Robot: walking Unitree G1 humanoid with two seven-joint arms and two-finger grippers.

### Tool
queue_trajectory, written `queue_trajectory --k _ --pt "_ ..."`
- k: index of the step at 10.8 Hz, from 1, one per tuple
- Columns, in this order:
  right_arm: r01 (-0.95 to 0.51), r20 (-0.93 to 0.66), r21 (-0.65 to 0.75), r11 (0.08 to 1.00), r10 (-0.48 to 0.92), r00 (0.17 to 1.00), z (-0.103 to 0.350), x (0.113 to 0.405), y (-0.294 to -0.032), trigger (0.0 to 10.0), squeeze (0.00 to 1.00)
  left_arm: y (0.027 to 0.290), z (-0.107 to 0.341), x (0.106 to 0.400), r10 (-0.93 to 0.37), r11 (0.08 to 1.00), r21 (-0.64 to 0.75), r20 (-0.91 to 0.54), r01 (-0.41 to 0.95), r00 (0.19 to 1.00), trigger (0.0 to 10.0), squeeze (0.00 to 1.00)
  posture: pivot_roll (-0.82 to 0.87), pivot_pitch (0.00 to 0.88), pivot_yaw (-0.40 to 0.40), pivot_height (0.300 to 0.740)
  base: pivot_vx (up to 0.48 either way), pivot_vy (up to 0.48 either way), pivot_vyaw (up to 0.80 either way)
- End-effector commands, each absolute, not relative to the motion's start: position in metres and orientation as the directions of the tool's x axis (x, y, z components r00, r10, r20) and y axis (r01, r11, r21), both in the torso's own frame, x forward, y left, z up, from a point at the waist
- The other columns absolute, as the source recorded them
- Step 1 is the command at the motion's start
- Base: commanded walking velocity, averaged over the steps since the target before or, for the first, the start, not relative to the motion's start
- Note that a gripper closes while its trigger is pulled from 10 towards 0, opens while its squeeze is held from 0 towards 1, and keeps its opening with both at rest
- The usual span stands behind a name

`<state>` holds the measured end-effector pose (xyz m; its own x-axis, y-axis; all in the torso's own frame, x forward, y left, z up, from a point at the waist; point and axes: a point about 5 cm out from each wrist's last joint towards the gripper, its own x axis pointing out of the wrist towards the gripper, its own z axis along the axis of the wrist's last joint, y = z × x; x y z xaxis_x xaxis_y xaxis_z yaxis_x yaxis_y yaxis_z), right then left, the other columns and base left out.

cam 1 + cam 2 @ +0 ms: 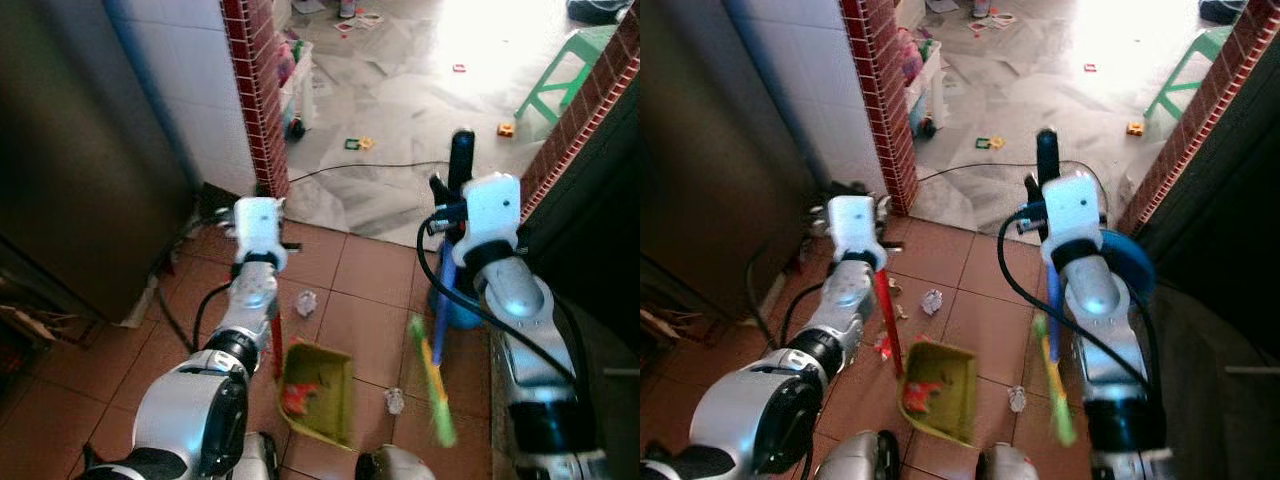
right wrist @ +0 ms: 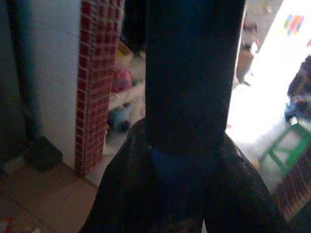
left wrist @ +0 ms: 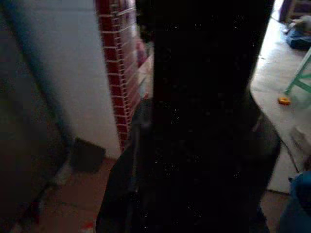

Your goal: Sweep floor

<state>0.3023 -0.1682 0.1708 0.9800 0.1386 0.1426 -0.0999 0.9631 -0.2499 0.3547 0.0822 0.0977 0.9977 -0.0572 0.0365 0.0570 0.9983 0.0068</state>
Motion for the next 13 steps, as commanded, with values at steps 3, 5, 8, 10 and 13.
queue_trajectory --k 3,5,8,10,13 --pt "0.034 0.053 -0.131 0.991 -0.027 0.998 0.168 0.300 -0.185 10.0 0.00 0.073 0.083 0.345 -0.105 0.994 0.015 -0.003 0.105 0.994 10.0 0.00 -0.27 0.174 0.059 0.740 0.000 0.000 0.00" --pt "0.115 0.000 -0.015 0.993 -0.115 0.993 0.167 0.301 -0.188 10.0 0.00 0.067 0.072 0.337 -0.136 0.991 0.009 -0.049 0.136 0.990 10.0 0.00 -0.28 0.170 0.055 0.740 0.000 0.000 0.00" --pt "0.123 0.049 0.083 0.989 -0.127 0.991 0.178 0.306 -0.185 10.0 0.00 0.068 0.070 0.336 -0.136 0.990 0.030 -0.061 0.138 0.989 10.0 0.00 -0.27 0.149 0.056 0.740 0.000 0.000 0.00" --pt "-0.056 0.127 0.186 0.981 0.033 0.991 0.196 0.309 -0.163 10.0 0.00 0.067 0.070 0.337 -0.135 0.989 0.042 -0.064 0.138 0.989 10.0 0.00 -0.27 0.129 0.052 0.740 0.000 0.000 0.00" --pt "-0.445 0.146 -0.061 0.893 0.449 0.881 0.211 0.300 -0.154 10.0 0.00 0.081 0.073 0.342 -0.032 0.992 0.120 -0.056 0.038 0.998 10.0 0.00 -0.28 0.111 0.049 0.740 0.000 0.000 0.00"
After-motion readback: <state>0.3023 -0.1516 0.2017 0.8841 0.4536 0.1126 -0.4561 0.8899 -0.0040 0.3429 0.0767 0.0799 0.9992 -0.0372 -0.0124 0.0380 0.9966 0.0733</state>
